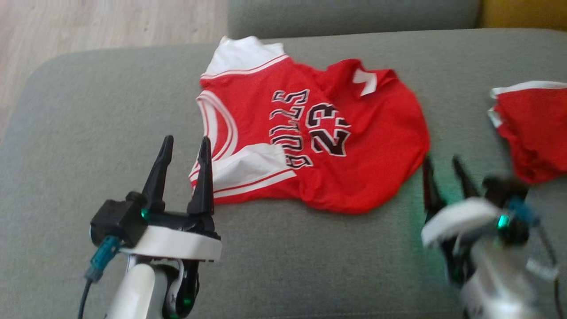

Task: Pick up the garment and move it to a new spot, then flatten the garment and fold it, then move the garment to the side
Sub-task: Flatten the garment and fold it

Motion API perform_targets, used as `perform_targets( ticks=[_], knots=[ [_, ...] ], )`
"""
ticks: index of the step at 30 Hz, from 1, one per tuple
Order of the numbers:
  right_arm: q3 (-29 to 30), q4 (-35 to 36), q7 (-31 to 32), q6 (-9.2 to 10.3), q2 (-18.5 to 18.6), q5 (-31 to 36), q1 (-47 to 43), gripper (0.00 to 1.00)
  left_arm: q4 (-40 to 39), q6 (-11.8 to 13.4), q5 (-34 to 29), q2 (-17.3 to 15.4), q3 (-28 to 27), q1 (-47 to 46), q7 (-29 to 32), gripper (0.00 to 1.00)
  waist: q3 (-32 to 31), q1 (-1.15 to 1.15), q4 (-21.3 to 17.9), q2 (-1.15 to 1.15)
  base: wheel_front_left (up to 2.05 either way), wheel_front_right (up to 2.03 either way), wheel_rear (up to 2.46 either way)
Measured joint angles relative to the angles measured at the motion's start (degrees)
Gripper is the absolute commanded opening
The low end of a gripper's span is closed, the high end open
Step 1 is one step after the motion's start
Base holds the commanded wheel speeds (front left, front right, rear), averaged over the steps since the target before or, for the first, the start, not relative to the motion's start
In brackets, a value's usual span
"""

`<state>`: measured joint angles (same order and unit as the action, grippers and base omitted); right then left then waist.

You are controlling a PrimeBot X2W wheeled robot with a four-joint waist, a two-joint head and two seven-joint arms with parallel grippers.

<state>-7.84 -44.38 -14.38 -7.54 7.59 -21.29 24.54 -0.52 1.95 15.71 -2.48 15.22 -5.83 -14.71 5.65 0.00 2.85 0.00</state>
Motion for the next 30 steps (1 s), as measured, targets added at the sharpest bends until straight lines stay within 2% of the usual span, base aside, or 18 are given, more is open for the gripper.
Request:
perform_targets(
  ticks=[4, 9, 15, 20, 30],
  knots=[
    [4.3, 2.7, 0.8, 0.00, -3.7, 3.4, -8.5, 1.00, 0.1, 0.0, 0.0, 0.0, 0.0, 1.4, 0.0, 1.00, -1.5, 0.00, -2.1, 0.00, 0.00, 0.00, 0.00],
    [7.4, 6.5, 5.0, 0.00, -4.1, 6.0, -10.0, 1.00, 0.2, -0.5, -0.5, 0.0, 0.5, 1.9, 0.0, 1.00, -1.9, 0.00, -2.7, 0.00, 0.00, 0.00, 0.00],
    [7.4, 8.0, 8.6, 0.00, -4.3, 3.0, -10.0, 1.00, 0.6, -0.8, -0.5, 0.0, 0.9, 1.9, 0.0, 1.00, -0.8, 0.00, -1.3, 0.00, 0.00, 0.00, 0.00],
    [8.4, 5.7, 10.0, 0.00, -4.5, 1.4, -9.2, 1.00, 0.8, -1.0, -0.5, -0.1, 1.1, 1.9, 0.0, 1.00, 0.3, 0.00, 0.3, 0.00, 0.00, 0.00, 0.00],
    [11.1, -1.9, 10.0, 0.00, -4.5, 2.3, -2.9, 1.00, 1.3, -1.2, -1.0, -0.1, 1.2, 1.7, 0.0, 1.00, 2.0, 0.00, 3.3, 0.00, 0.00, 0.00, 0.00]
  ],
)
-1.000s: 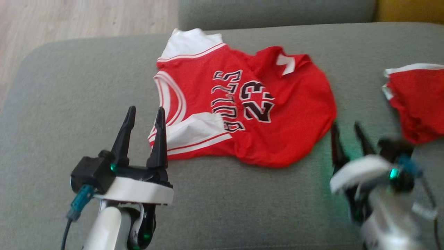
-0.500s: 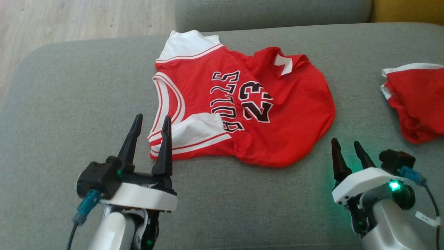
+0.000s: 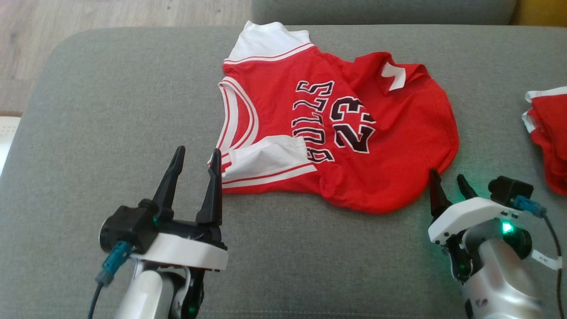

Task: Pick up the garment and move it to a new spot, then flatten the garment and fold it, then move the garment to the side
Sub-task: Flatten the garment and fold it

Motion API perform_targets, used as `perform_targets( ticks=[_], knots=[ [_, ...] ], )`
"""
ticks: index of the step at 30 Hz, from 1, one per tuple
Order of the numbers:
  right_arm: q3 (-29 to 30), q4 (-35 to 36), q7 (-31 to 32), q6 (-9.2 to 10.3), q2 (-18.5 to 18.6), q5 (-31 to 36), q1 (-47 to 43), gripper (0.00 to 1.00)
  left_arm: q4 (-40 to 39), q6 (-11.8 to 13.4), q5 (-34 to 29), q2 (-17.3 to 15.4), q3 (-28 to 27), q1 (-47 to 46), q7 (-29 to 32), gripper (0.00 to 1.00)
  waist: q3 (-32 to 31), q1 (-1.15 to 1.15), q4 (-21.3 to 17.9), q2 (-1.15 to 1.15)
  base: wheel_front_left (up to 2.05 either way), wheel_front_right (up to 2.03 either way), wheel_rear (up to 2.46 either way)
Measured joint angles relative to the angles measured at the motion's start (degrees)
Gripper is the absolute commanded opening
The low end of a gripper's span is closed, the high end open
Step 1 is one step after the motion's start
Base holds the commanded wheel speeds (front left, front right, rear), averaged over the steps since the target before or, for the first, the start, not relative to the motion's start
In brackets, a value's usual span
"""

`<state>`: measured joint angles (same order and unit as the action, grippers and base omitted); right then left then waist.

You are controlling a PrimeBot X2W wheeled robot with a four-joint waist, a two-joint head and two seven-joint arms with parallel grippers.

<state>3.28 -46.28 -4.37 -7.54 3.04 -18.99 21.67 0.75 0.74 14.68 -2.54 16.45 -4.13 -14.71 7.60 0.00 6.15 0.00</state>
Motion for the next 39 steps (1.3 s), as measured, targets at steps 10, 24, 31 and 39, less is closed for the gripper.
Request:
perform_targets(
  ticks=[10, 24, 31, 39],
  knots=[
    [1.9, -7.1, -2.3, 0.00, 0.0, 3.4, 3.1, 1.00, 0.3, 0.0, 0.0, 0.0, 0.0, 0.0, 0.0, 1.00, -0.1, 0.00, 0.2, 0.00, 0.00, 0.00, 0.00],
    [4.0, -12.5, -5.9, 0.00, 0.0, 6.0, 6.4, 1.00, 0.3, 0.0, 0.0, 0.0, 0.1, 0.0, 0.0, 1.00, 0.4, 0.00, -0.5, 0.00, 0.00, 0.00, 0.00],
    [1.3, -15.1, -6.5, 0.00, 0.1, 5.9, 8.7, 0.83, 0.3, 0.0, 0.0, 0.0, 0.3, -0.2, 0.0, 1.00, 0.8, 0.00, -0.1, 0.00, 0.00, 0.00, 0.00],
    [1.2, -17.9, -7.2, 0.00, 0.1, 7.4, 10.3, 0.00, 0.3, 0.0, 0.0, 0.0, 0.4, -1.0, 0.0, 1.00, 0.9, 0.00, 0.7, 0.00, 0.00, 0.00, 0.00]
  ],
)
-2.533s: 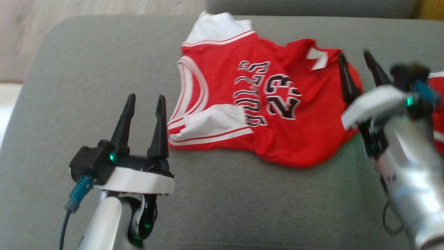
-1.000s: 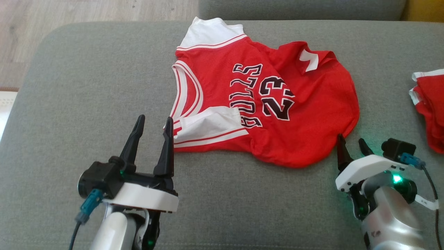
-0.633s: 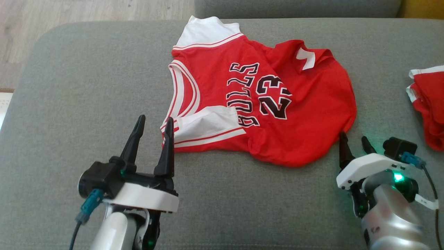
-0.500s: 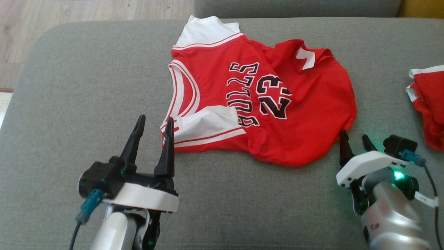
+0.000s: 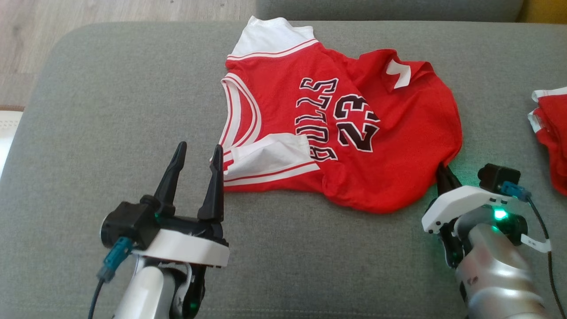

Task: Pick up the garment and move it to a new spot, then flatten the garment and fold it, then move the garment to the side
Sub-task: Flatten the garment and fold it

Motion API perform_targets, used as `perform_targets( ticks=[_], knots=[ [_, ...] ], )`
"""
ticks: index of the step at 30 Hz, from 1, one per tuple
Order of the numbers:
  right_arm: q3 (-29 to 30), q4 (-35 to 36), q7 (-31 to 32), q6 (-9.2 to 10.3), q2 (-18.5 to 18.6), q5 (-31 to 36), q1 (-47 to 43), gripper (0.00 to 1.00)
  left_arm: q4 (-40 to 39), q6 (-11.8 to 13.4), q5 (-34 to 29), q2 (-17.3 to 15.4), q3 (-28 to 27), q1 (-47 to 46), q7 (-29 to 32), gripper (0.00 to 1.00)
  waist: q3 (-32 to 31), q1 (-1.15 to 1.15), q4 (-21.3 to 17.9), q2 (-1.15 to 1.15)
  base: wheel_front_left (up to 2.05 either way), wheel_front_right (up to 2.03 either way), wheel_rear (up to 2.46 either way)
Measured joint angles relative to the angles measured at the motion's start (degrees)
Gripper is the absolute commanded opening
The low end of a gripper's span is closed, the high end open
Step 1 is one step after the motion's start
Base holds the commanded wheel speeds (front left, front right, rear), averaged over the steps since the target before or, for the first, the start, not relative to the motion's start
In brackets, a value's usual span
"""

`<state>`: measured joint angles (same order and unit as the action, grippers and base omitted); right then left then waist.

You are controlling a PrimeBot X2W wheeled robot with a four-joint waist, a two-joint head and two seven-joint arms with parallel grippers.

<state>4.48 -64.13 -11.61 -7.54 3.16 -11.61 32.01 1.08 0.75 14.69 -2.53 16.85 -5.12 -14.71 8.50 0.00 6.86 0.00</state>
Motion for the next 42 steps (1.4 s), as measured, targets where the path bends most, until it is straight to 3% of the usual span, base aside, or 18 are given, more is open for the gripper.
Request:
perform_targets(
  ticks=[9, 14, 20, 28, 31, 32, 33, 42],
  knots=[
    [3.1, -0.1, -0.2, 0.00, 0.4, 6.0, 0.3, 0.00, 0.1, 0.3, 0.0, 0.0, -0.4, 0.1, 0.0, 1.00, -1.5, 0.00, -0.7, 0.00, 0.00, 0.00, 0.00],
    [1.9, 3.8, 3.0, 0.00, 3.5, 8.8, 0.3, 0.00, 0.1, 0.8, 0.4, 0.0, -0.4, 0.3, 0.0, 1.00, -2.6, 0.00, -1.7, 0.00, 0.00, 0.00, 0.00],
    [-3.3, 11.1, 12.3, 0.00, 8.5, 8.4, 0.3, 0.00, 0.0, 0.8, 0.8, 0.0, -0.3, 0.5, 0.0, 1.00, -3.7, 0.00, -2.3, 0.00, 0.00, 0.00, 0.00],
    [-10.0, 24.8, 28.9, 0.00, 19.6, 1.8, -2.6, 0.00, -0.5, 1.4, 1.6, 0.0, -0.1, 1.6, 0.0, 1.00, -4.8, 0.00, -1.4, 0.00, 0.00, 0.00, 0.00],
    [-10.2, 29.4, 33.5, 0.00, 21.8, -0.3, -5.9, 0.00, -0.7, 1.4, 1.6, 0.0, -0.1, 1.6, 0.0, 1.00, -4.9, 0.00, -0.8, 0.00, 0.00, 0.00, 0.00],
    [-10.0, 30.7, 34.8, 0.00, 22.1, -0.9, -6.8, 0.15, -0.7, 1.4, 1.6, 0.0, 0.0, 1.6, 0.0, 1.00, -4.9, 0.00, -0.6, 0.00, 0.00, 0.00, 0.00],
    [-9.7, 32.0, 35.4, 0.00, 22.4, -0.9, -7.6, 1.00, -0.7, 1.4, 1.6, 0.0, 0.0, 1.6, 0.0, 1.00, -4.9, 0.00, -0.4, 0.00, 0.00, 0.00, 0.00],
    [-3.3, 42.0, 35.2, 0.00, 20.6, 2.3, -12.0, 1.00, -0.7, 1.4, 1.6, 0.0, -0.4, 1.7, 0.0, 1.00, -5.3, 0.00, -0.4, 0.00, 0.00, 0.00, 0.00]
  ],
)
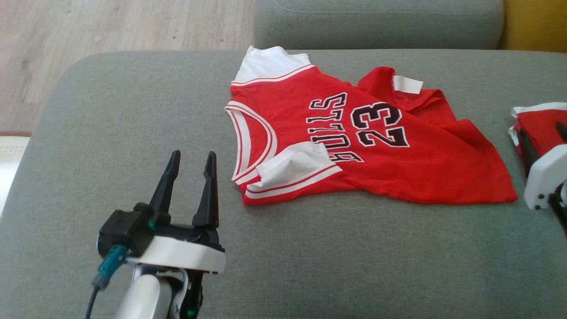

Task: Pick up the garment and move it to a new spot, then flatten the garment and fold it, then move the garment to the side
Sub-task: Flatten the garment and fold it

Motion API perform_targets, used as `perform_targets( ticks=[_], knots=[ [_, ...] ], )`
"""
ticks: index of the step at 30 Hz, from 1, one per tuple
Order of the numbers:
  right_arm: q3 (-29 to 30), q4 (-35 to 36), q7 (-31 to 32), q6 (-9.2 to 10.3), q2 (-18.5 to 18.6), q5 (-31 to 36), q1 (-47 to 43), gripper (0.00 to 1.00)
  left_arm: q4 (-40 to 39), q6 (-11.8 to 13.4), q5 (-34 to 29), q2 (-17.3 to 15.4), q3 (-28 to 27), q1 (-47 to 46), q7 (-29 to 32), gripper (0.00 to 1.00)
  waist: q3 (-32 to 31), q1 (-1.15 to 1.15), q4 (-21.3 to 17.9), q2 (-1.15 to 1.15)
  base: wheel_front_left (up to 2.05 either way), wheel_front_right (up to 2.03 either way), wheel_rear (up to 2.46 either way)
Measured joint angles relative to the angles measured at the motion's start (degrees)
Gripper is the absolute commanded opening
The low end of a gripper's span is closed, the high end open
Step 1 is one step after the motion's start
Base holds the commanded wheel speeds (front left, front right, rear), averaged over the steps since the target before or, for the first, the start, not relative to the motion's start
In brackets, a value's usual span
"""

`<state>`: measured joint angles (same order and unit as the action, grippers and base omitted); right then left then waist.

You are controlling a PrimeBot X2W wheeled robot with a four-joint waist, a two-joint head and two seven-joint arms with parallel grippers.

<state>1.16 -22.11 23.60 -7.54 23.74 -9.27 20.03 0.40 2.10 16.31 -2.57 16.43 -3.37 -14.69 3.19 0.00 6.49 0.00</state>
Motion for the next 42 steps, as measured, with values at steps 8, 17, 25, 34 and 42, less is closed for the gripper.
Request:
perform_targets(
  ticks=[8, 17, 25, 34, 42],
  knots=[
    [5.6, 10.6, -9.2, 0.00, -8.9, 3.4, -4.1, 1.00, -0.1, 0.0, -0.1, 0.0, -0.2, 0.9, 0.0, 1.00, -0.5, 0.00, -1.9, 0.00, 0.00, 0.00, 0.00],
    [2.5, 15.2, -19.0, 0.00, -20.5, 0.6, -17.9, 1.00, -0.2, -0.1, -0.2, 0.0, -0.5, 0.9, 0.0, 1.00, -0.5, 0.00, -4.5, 0.00, 0.00, 0.00, 0.00],
    [-2.8, 11.6, -22.8, 0.00, -21.1, -2.9, -20.0, 1.00, -0.1, -0.2, -0.2, 0.0, -0.4, 0.9, 0.0, 1.00, -1.3, 0.00, -5.3, 0.00, 0.00, 0.00, 0.00],
    [-10.2, 7.3, -21.3, 0.00, -21.0, -2.2, -12.2, 1.00, 0.2, -0.7, -0.2, 0.0, 1.6, 0.9, 0.0, 1.00, -0.3, 0.00, -1.7, 0.00, 0.00, 0.00, 0.00],
    [-17.7, -4.3, -17.6, 0.00, -17.8, -3.9, -0.1, 1.00, 0.9, -0.6, -0.1, -0.1, 3.5, 0.6, 0.0, 1.00, 2.3, 0.00, 4.7, 0.00, 0.00, 0.00, 0.00]
  ],
)
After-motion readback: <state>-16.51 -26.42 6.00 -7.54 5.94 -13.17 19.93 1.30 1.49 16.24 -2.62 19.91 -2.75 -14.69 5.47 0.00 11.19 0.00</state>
